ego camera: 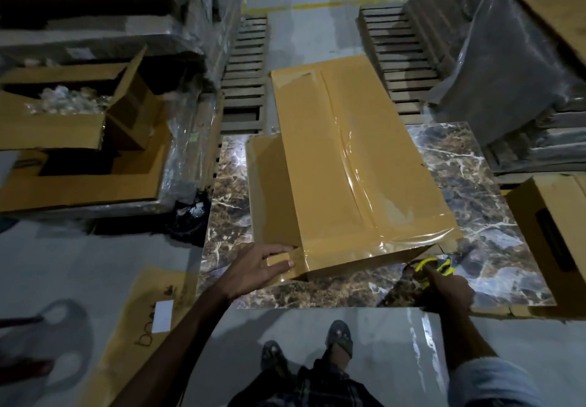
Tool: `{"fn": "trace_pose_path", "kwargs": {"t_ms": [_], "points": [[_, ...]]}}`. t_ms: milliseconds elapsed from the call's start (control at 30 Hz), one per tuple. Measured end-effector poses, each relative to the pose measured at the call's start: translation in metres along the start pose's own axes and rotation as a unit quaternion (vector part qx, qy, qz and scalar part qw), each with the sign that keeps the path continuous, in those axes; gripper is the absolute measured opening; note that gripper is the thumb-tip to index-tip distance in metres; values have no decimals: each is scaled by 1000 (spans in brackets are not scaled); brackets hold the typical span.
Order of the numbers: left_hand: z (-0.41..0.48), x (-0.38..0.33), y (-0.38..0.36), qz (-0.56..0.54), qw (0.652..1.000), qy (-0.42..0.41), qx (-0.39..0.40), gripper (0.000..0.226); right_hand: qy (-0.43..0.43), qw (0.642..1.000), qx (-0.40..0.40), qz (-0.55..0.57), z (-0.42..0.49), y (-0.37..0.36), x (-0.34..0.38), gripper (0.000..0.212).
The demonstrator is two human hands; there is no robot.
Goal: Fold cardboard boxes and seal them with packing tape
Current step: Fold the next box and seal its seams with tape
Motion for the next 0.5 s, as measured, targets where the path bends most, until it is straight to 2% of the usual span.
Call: {"fn": "trace_pose_path", "kwargs": {"t_ms": [33,100,167,233,300,367,500], "points": [[2,0,-1,-14,1000,2,4,41,-17,1000,14,-10,-5,-2,-7,70],[9,1,-1,-39,999,3,24,43,-6,998,41,49,-19,-7,-14,51],[16,2,0,-69,996,4,53,28,27,991,61,117,-36,-16,-27,43],[25,3,-1,-105,990,1,91,8,59,984,46,164,-108,1,-21,38],[34,3,-1,-114,984,-23,132,6,102,981,54,157,-154,-2,-27,38],[38,5,-5,-113,978,-45,171,12,100,986,64,113,-192,-13,-44,48],[39,13,-6,-130,968,-52,208,11,77,985,156,7,-251,-56,-76,47]]}}
Point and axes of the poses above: each hand's wrist, its own z-axis towards the middle knuckle, its own y-axis out of the back of the hand, x = y × z, the point moved 7 cm from there along z, towards the middle knuckle, and after that the axes turned 10 degrees about -z, right-handed, at the moved point
